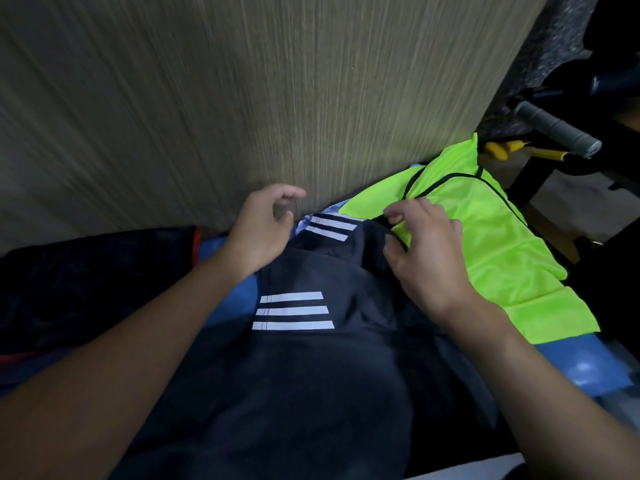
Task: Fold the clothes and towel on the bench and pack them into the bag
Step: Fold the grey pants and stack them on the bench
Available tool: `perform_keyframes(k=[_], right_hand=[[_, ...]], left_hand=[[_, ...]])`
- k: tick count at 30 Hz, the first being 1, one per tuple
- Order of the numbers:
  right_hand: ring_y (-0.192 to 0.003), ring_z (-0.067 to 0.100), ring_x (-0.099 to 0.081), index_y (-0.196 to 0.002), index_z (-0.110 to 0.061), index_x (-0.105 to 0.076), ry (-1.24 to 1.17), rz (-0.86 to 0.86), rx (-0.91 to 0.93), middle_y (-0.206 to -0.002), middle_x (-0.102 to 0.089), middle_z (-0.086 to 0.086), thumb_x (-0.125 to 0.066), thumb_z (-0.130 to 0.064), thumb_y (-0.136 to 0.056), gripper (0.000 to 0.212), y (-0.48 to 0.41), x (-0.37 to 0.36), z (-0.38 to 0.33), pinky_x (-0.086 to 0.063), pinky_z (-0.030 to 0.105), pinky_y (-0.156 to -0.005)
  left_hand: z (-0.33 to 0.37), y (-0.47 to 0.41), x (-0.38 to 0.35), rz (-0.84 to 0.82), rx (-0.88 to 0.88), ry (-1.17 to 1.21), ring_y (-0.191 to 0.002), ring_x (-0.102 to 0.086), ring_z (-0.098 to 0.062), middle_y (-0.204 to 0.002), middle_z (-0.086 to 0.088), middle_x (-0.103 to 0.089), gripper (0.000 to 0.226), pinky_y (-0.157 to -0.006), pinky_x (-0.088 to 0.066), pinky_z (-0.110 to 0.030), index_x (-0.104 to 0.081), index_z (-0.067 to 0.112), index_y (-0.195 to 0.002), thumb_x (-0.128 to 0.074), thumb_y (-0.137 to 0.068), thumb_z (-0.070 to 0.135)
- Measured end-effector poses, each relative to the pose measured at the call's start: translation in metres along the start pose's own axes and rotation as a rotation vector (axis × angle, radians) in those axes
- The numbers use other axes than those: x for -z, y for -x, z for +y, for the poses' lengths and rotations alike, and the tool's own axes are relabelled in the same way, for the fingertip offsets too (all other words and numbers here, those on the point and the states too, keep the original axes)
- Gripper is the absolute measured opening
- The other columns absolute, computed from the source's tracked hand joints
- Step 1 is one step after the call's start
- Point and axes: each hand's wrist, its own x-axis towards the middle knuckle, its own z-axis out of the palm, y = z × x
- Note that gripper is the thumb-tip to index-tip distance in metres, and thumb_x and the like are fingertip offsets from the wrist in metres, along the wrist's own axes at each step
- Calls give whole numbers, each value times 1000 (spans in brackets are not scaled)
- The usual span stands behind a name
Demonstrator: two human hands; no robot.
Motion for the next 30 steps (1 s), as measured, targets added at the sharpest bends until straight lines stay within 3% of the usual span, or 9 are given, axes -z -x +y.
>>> perform_keyframes(k=[4,7,10,13,18,21,25,27,30], right_hand=[[-87,16,-52,-90,-26,-65,-85,-191,248,-89,-61,-11,-65,-21,-78,13,19,8,-5,-31,36,-75],[-92,13,-47,-88,-30,-69,-36,-330,376,-94,-59,-13,-73,-37,-71,20,36,5,0,-24,31,-75],[-97,15,-41,-92,-33,-69,126,-427,444,-101,-51,-9,-73,-49,-64,33,45,1,6,-24,31,-81],[-96,21,-45,-86,-32,-69,222,-388,484,-101,-49,-5,-69,-40,-71,17,49,-2,6,-28,34,-81],[-89,14,-50,-86,-25,-60,-18,-230,303,-89,-57,-12,-55,-29,-88,7,51,0,-3,-35,37,-85],[-71,14,-56,-85,-20,-56,-237,-152,119,-75,-62,-9,-56,-21,-92,6,46,0,-5,-43,36,-81],[-66,25,-61,-85,-17,-54,-369,-97,-44,-70,-66,-4,-57,-13,-94,10,37,1,-2,-47,38,-68],[-68,26,-61,-87,-17,-55,-360,-80,-67,-72,-68,-4,-57,-14,-94,8,34,0,1,-48,40,-69],[-70,26,-65,-89,-17,-57,-345,-57,-74,-76,-70,-3,-56,-15,-95,6,30,-1,6,-51,42,-67]], left_hand=[[-14,22,14,-114,-25,-36,-105,-61,-9,-112,-1,-65,45,-85,-44,-13,-67,26,-101,-51,-88,-14],[-24,40,23,-242,-138,-86,-94,-60,-16,-100,-5,-63,33,-76,-41,-13,-70,22,-93,-61,-84,-8],[-26,57,27,-345,-142,-85,-88,-59,-21,-94,-3,-62,14,-82,-46,-28,-72,23,-90,-67,-78,21],[-24,66,31,-355,-147,-116,-92,-56,-14,-98,6,-59,26,-86,-46,-28,-70,30,-94,-64,-72,44],[-9,76,43,-485,-143,-228,-124,-39,-6,-124,21,-45,63,-107,-27,-18,-64,41,-117,-73,-59,65],[-8,80,42,-530,-159,-319,-135,-24,0,-138,28,-33,82,-112,-21,-25,-54,46,-129,-72,-53,69],[-11,74,34,-346,-243,-266,-125,-40,-8,-128,17,-51,45,-110,-33,-38,-70,33,-108,-64,-69,54],[-9,68,31,-277,-246,-191,-115,-49,-11,-118,16,-58,25,-104,-37,-29,-72,27,-89,-60,-78,45],[0,57,25,-217,-205,-114,-106,-57,-11,-107,12,-65,7,-95,-36,-13,-69,19,-82,-64,-84,24]])
